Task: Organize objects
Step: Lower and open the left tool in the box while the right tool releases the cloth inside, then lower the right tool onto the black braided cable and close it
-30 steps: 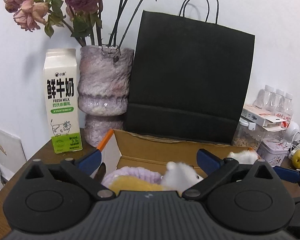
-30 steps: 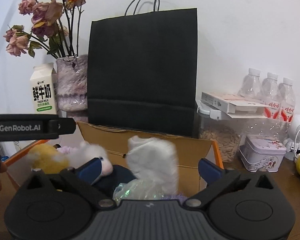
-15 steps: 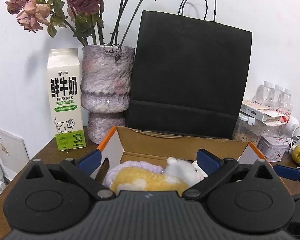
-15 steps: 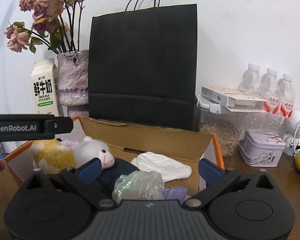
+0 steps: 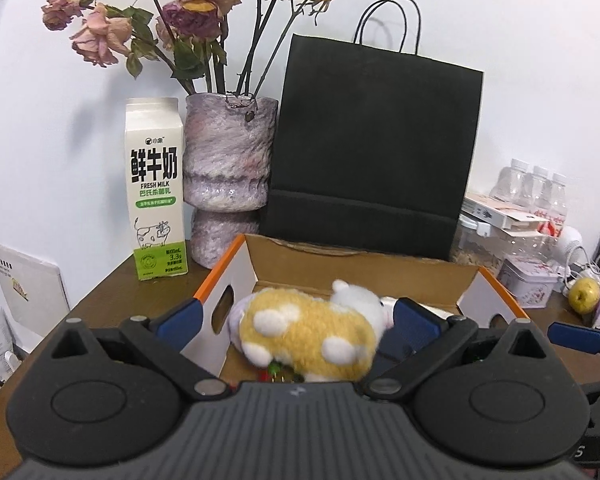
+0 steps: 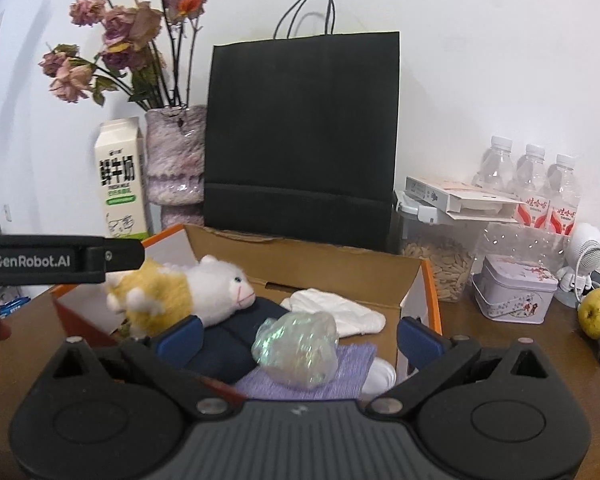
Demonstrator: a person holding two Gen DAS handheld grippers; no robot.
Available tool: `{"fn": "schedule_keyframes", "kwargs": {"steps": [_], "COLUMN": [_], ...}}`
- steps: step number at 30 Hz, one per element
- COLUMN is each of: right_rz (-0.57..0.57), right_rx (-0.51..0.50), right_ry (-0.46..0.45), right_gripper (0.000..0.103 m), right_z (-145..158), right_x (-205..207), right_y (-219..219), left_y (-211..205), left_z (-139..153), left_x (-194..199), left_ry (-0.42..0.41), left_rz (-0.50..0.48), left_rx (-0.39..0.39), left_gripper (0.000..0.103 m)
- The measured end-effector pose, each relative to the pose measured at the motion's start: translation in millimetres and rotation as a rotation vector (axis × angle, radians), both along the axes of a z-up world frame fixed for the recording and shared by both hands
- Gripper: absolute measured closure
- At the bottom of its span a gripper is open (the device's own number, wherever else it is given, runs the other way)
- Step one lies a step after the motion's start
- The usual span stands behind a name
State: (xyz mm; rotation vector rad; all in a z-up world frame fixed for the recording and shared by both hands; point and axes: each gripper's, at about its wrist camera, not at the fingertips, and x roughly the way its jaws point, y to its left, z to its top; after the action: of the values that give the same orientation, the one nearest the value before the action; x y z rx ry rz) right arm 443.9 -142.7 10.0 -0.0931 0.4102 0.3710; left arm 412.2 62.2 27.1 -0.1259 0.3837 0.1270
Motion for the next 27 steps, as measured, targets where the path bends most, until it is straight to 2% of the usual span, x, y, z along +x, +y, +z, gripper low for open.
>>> {"fn": "schedule_keyframes", "kwargs": {"steps": [15,27], "right_rz": [0.005,0.017], "right_rx": [0.003,0.010], "right_ry": [0.028,0.048], "right_gripper": [0.000,0.000], "right_z": [-3.7,-6.9], "right_x": [-72.3,-117.0], "right_y": [-17.9,-31.5], "left_y": [-6.4,-14.3], "left_z": [-7.9,-15.5], "left_x": [-76.1,-120.5], "left_ry": [0.025,0.033], "left_rz": [-0.003,-0.013], "left_rx": [-0.013,-0.013], "left_gripper": [0.000,0.000]}}
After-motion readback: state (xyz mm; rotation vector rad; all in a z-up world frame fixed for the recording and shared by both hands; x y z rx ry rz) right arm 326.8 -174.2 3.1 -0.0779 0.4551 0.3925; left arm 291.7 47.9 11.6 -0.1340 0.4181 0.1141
